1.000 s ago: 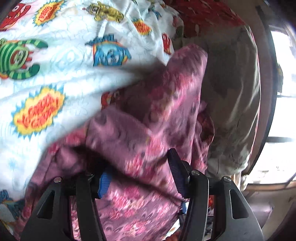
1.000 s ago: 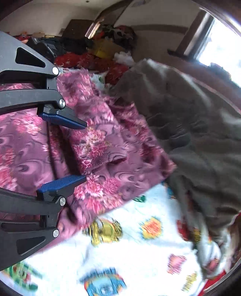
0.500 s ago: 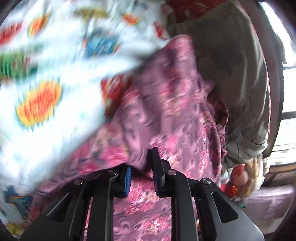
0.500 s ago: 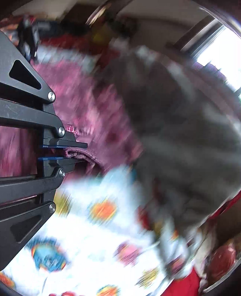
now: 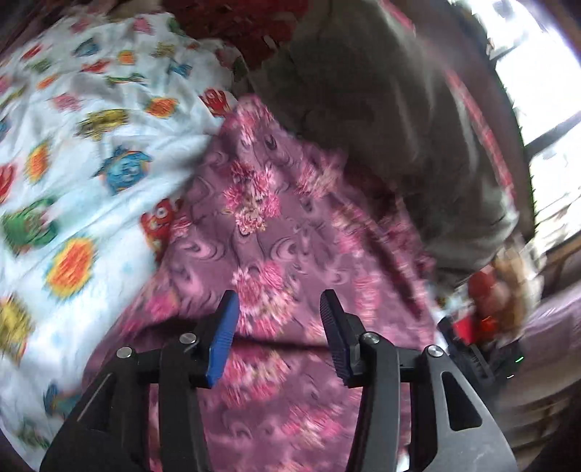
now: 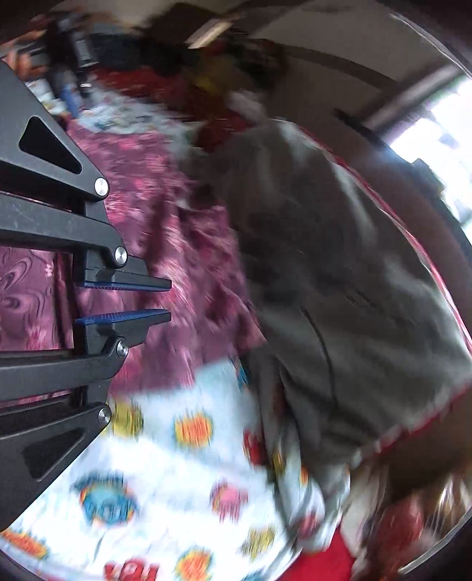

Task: Fold small clothes

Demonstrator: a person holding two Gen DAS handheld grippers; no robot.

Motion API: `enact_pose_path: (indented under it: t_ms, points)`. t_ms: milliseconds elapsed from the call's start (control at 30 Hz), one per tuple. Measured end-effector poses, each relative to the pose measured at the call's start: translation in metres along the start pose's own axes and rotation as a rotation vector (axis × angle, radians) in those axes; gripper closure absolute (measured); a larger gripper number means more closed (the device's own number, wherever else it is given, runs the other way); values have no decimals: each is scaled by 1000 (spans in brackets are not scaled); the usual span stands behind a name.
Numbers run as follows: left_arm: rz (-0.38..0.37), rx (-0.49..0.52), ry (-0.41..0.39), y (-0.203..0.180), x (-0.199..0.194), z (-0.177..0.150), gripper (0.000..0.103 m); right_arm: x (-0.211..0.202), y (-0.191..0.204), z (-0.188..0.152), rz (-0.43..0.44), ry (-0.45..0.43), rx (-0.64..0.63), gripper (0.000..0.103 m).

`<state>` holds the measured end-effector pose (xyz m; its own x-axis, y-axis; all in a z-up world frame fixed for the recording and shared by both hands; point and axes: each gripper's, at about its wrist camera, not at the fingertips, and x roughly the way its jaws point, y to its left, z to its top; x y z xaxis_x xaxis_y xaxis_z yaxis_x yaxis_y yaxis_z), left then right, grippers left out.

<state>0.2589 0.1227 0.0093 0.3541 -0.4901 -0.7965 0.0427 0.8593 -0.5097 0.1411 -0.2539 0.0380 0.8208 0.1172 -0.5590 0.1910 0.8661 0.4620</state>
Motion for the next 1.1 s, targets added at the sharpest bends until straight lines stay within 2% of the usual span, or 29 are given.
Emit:
enact_pose_path:
  t_ms: [33, 67, 100, 133, 167, 267, 300, 333, 367, 433, 467, 500, 533, 600, 700, 767, 900, 1100]
  points:
    - [34, 6, 36, 0, 15, 0, 59, 13, 3, -3, -16, 27, -25, 88]
    - [79, -4, 92, 4, 34, -1, 60, 33, 1, -9, -58, 88, -54, 79]
    - [85, 1, 94, 7, 38, -4, 59, 51, -5, -16, -92, 166, -67, 80]
    - [90, 21, 74, 3, 34, -5, 59, 60, -9, -19, -112, 199, -84, 83]
    - [97, 60, 64, -3, 27, -6, 59, 54, -6, -16, -106, 160, -98, 82]
    - [78, 137, 19, -20, 8, -16, 58, 32, 5, -9, -50, 161, -95, 78]
    - [97, 161, 8, -23, 6, -22, 54, 25, 7, -11, -11, 145, -107, 77]
    - [127, 177, 13, -25, 11, -26, 50, 19, 10, -14, 6, 147, -131, 73]
    - [154, 188, 49, -22, 24, -34, 49, 20, 9, -21, -9, 177, -159, 66]
    - [206, 197, 113, -20, 45, -45, 49, 41, 6, -36, -43, 311, -197, 68]
    - [232, 241, 76, -28, 39, -52, 49, 41, 6, -40, -46, 315, -209, 69]
    - [251, 268, 73, -33, 36, -56, 49, 34, 9, -39, -56, 298, -214, 69]
    - [256, 291, 86, -39, 33, -62, 49, 30, 13, -37, -66, 321, -210, 65]
    - [260, 306, 100, -43, 31, -73, 49, 22, 18, -41, -75, 391, -216, 66]
    - [293, 317, 115, -41, 29, -92, 49, 16, 20, -62, -110, 457, -313, 65]
    - [301, 316, 136, -42, 27, -108, 49, 6, 18, -77, -133, 534, -340, 65]
    - [330, 361, 142, -44, 19, -135, 49, -25, 9, -105, -146, 572, -363, 65]
    - [335, 380, 163, -39, 6, -164, 49, -74, -10, -136, -146, 594, -345, 64]
